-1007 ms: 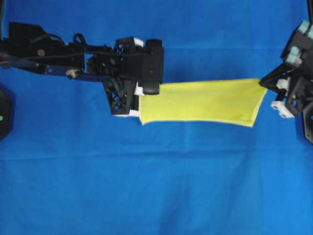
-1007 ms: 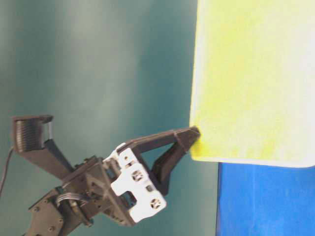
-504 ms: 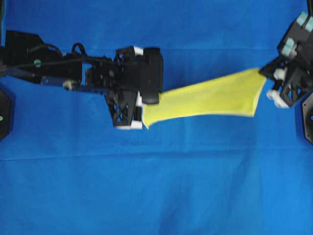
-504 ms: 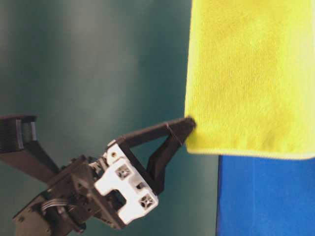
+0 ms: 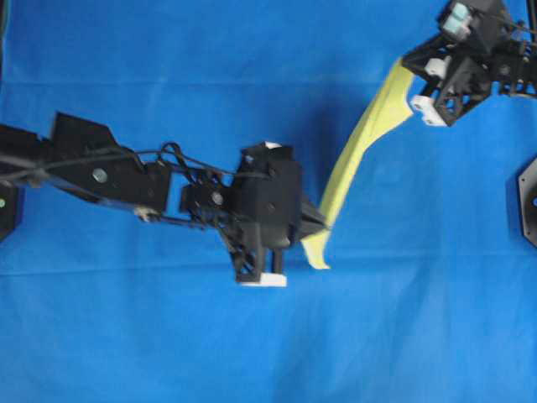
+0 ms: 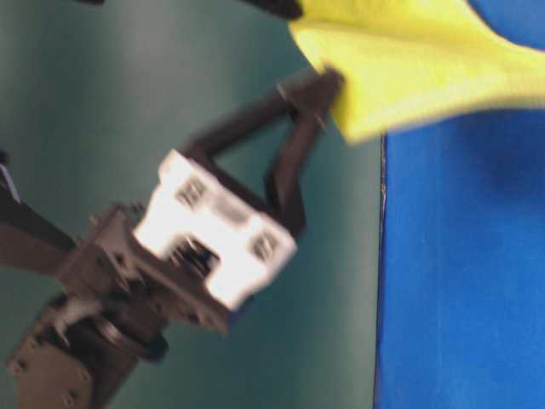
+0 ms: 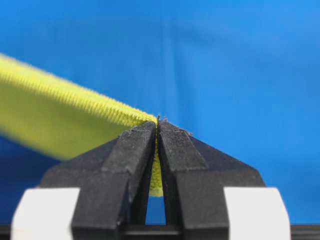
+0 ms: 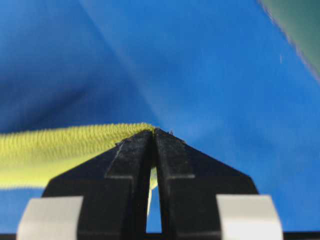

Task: Fold the yellow towel.
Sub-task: 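Grasp the folded strip's ends and rotate it to vertical orientation, then lay the strip down vertically and open both grippers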

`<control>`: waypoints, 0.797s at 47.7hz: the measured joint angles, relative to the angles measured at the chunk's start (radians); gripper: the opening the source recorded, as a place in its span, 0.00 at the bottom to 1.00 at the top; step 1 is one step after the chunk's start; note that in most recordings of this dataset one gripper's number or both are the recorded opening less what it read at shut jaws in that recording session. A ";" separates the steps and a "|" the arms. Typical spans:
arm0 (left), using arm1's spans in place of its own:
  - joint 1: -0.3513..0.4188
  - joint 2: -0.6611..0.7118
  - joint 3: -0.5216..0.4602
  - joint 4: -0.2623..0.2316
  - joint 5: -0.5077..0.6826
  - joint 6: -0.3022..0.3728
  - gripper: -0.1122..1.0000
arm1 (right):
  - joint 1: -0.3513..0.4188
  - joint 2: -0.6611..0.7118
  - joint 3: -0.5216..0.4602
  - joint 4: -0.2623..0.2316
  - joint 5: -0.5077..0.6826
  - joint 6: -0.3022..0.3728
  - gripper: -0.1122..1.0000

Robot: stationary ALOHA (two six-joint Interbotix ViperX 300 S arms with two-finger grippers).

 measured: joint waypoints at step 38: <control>-0.003 0.140 -0.173 0.000 -0.021 0.018 0.13 | -0.009 0.153 -0.126 -0.041 -0.069 -0.003 0.12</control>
